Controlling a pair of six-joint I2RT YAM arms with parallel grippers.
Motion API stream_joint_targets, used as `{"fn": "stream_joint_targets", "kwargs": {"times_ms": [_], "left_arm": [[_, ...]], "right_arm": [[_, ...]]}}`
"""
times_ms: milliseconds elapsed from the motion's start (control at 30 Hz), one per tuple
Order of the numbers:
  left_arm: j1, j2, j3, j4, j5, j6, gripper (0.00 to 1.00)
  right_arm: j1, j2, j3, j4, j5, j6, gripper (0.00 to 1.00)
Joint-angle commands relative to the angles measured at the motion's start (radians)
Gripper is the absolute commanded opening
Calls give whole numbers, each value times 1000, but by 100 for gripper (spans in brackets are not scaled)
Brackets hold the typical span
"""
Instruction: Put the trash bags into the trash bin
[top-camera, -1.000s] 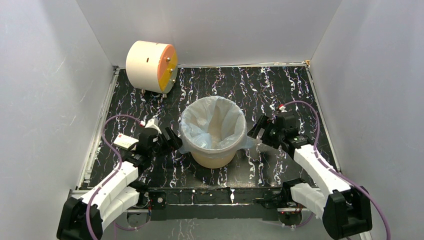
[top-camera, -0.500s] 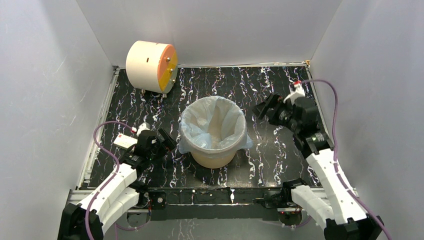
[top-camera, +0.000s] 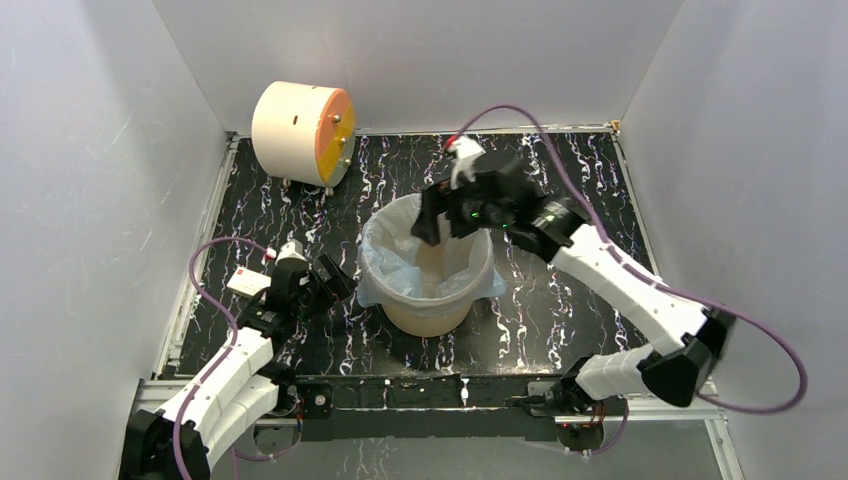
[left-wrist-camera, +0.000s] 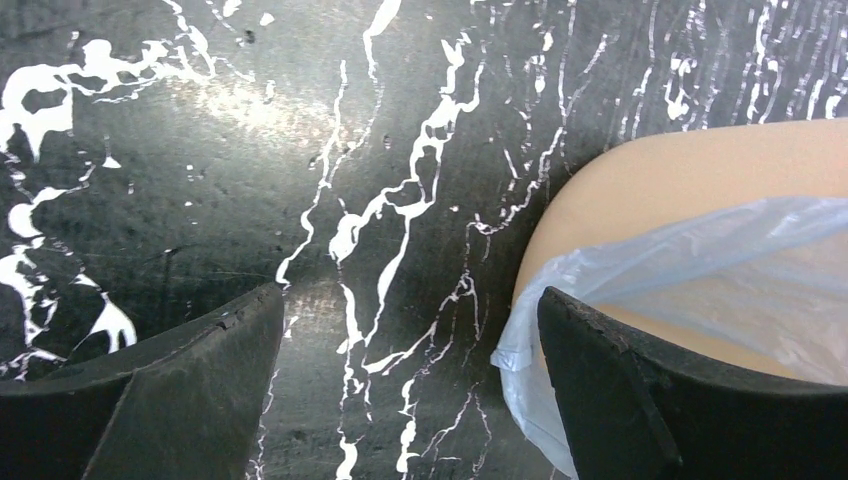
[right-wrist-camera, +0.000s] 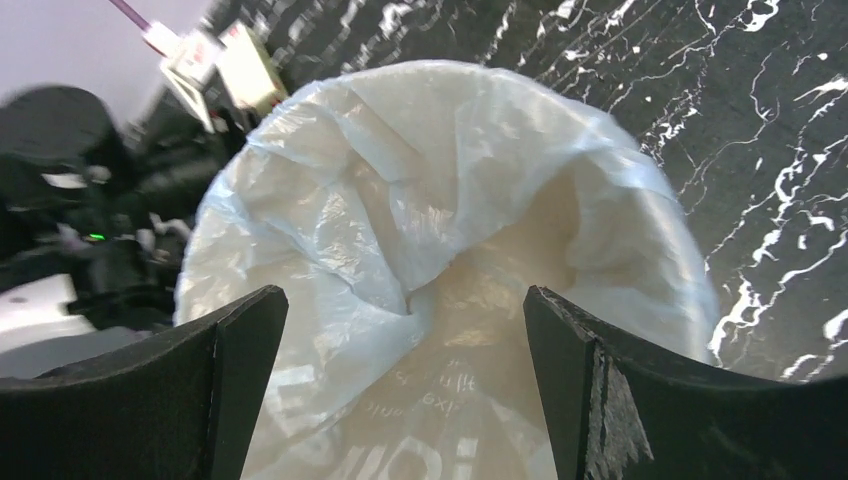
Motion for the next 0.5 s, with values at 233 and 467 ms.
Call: {"fn": "stream_joint_targets", "kwargs": {"times_ms": [233, 467], "left_arm": [[5, -40, -48, 118, 113, 35, 94], [5, -9, -99, 257, 161, 1, 93]], "right_arm": [[204, 111, 100, -113, 430, -190, 98], [204, 166, 88, -131, 275, -163, 98]]}}
